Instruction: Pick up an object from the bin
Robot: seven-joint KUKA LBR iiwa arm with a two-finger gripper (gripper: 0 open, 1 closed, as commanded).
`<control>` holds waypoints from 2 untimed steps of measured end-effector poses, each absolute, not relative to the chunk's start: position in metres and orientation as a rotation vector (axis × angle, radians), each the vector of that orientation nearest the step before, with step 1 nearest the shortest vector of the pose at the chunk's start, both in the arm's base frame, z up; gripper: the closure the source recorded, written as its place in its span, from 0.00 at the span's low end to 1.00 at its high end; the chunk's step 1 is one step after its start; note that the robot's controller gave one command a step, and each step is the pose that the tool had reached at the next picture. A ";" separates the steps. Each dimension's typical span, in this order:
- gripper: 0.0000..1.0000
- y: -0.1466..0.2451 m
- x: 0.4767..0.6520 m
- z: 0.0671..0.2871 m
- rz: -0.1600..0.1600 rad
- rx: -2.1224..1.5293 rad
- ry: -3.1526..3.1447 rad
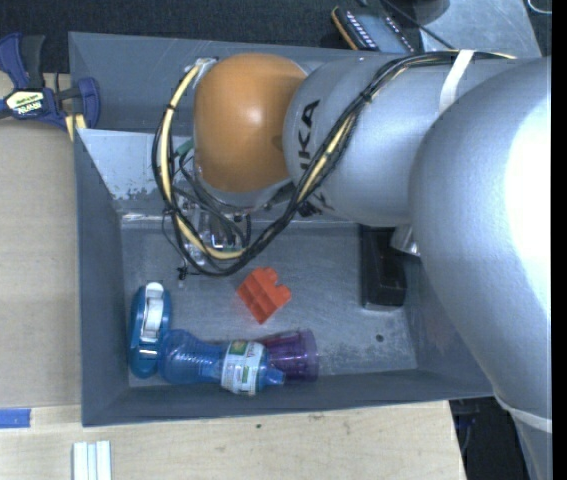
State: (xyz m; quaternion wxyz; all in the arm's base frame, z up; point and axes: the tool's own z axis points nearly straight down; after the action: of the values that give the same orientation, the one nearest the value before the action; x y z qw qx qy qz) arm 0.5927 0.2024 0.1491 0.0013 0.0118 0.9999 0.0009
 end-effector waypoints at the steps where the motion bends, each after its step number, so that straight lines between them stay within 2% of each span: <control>1: 0.00 0.185 0.589 0.075 -0.001 0.074 3.146; 2: 0.00 0.117 0.591 0.117 0.000 0.127 3.134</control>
Offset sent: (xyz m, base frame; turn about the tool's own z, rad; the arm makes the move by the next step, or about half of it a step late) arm -0.0032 -0.0812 -0.0339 0.0526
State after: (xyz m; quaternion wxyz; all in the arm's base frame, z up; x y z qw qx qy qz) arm 0.5906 0.1168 0.1172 0.0024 0.0406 0.9992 0.0001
